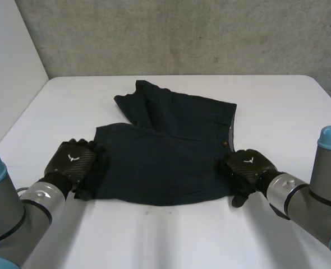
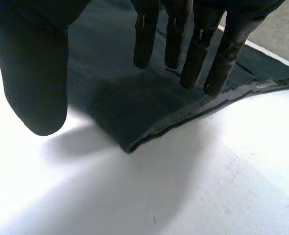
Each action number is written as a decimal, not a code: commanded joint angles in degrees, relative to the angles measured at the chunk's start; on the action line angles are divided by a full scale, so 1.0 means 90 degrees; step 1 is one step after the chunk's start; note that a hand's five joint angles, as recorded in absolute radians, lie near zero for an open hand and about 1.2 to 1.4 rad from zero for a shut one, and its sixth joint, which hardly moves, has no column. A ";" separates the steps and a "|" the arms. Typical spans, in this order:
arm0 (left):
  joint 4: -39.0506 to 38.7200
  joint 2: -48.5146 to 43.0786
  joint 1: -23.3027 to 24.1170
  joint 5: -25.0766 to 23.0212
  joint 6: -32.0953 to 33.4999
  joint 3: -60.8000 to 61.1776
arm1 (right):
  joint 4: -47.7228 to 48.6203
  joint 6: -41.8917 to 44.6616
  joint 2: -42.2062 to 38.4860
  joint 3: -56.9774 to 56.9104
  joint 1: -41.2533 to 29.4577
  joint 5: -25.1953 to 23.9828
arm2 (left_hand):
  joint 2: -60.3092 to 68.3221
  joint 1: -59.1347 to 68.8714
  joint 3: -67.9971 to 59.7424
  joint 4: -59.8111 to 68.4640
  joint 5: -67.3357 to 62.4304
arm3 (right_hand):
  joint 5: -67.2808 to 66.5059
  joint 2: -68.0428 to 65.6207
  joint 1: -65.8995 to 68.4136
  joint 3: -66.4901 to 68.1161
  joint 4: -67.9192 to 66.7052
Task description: Fold the shorts.
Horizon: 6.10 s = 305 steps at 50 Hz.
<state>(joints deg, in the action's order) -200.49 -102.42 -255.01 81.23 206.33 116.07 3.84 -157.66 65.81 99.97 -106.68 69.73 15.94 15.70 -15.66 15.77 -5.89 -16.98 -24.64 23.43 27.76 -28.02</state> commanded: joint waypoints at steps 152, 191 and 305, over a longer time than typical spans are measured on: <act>0.2238 -0.5163 0.0873 -0.0940 0.1488 -0.7525 | -0.2594 0.2655 0.0637 0.0358 -0.0031 0.0553 | 0.6851 0.6878 -0.6883 0.6870 -0.6857 | -0.5891 -0.6151 0.6285 0.5805 -0.5775; 0.3088 -0.2948 0.1098 0.2245 0.0483 -0.5564 | -0.2458 0.2265 0.0676 0.0299 -0.0051 0.0514 | 0.1103 0.1130 -0.1136 0.1123 -0.1109 | -0.5891 -0.6151 0.6285 0.5805 -0.5775; -0.0105 -0.1462 0.1508 0.0838 -0.0748 -0.2282 | 0.0003 -0.0461 -0.1364 -0.1869 0.0047 0.1032 | -0.0618 -0.0591 0.0586 -0.0599 0.0612 | -0.0606 -0.0865 0.1000 0.0519 -0.0490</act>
<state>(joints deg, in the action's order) -195.24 -117.32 -241.80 88.76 199.64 89.05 -0.55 -162.06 58.15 84.45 -106.29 78.66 11.48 11.33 -12.04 11.74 -2.68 -10.46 -20.39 17.56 20.62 -20.42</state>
